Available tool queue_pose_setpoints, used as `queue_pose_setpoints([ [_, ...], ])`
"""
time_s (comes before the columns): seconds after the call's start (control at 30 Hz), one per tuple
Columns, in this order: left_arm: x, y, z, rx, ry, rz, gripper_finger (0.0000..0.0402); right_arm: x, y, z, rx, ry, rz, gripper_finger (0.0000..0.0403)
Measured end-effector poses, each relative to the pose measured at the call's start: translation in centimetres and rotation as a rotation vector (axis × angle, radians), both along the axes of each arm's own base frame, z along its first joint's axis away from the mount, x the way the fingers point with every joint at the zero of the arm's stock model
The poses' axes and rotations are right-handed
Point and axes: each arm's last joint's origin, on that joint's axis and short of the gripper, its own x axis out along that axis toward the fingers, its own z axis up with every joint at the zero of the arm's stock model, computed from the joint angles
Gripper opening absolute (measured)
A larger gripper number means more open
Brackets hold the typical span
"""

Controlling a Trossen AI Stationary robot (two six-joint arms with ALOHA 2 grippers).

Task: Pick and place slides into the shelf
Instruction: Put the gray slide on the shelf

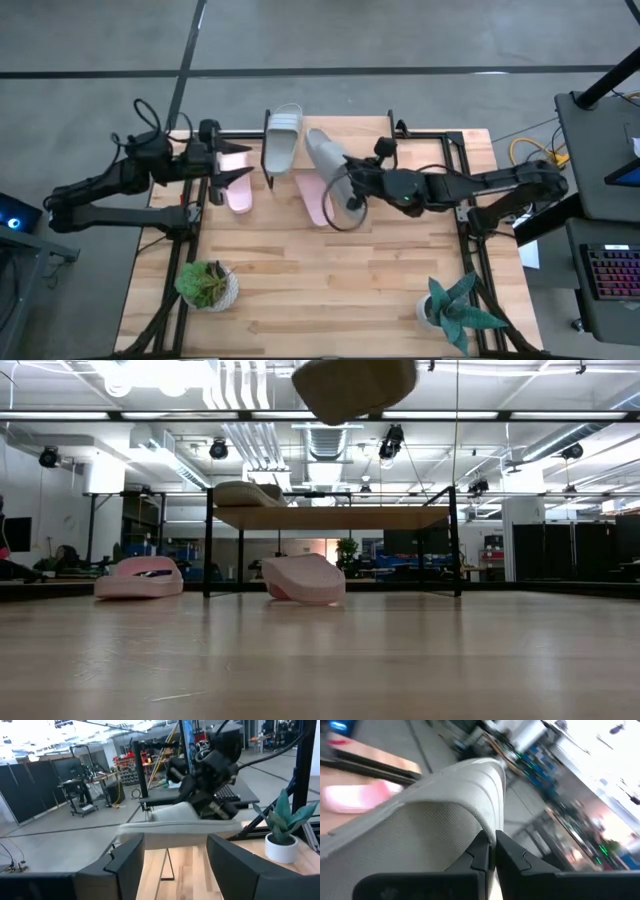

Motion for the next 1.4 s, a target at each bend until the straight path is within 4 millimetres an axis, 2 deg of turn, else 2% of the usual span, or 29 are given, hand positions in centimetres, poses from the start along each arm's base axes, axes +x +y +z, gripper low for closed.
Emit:
queue_pose_setpoints([
  [0.27, -0.5, 0.1, -1.0, -0.059, 0.095, 0.060, 0.0199, 4.4, -3.1, -0.6, -0.060, 0.073, -0.221, 0.0011],
  [0.5, -0.5, 0.2, -1.8, -0.065, 0.153, 0.107, 0.0199, 7.9, -5.7, -2.2, -0.055, 0.258, -0.351, 0.0011],
  [0.67, -0.4, 0.5, -2.4, 0.019, 0.187, 0.184, 0.0199, 8.3, -7.3, -1.8, 0.016, 0.321, -0.420, 0.0011],
  [0.77, 0.6, 0.7, -3.2, 0.099, 0.219, 0.180, 0.0199, 8.2, -7.7, -0.9, 0.062, 0.332, -0.397, 0.0011],
  [0.93, 2.9, 1.2, -4.8, 0.261, 0.293, 0.184, 0.0199, 8.1, -7.4, 1.0, 0.156, 0.306, -0.249, 0.0011],
  [1.1, 5.4, 2.2, -5.7, 0.428, 0.351, 0.306, 0.0199, 7.4, -7.1, 2.8, 0.169, 0.326, -0.217, 0.0011],
  [1.27, 7.6, 2.8, -6.3, 0.581, 0.394, 0.334, 0.0199, 6.9, -6.6, 3.2, 0.299, 0.365, -0.077, 0.0011],
  [1.4, 9.1, 3.1, -7.1, 0.661, 0.444, 0.312, 0.0199, 6.9, -6.0, 3.4, 0.328, 0.378, 0.001, 0.0011],
])
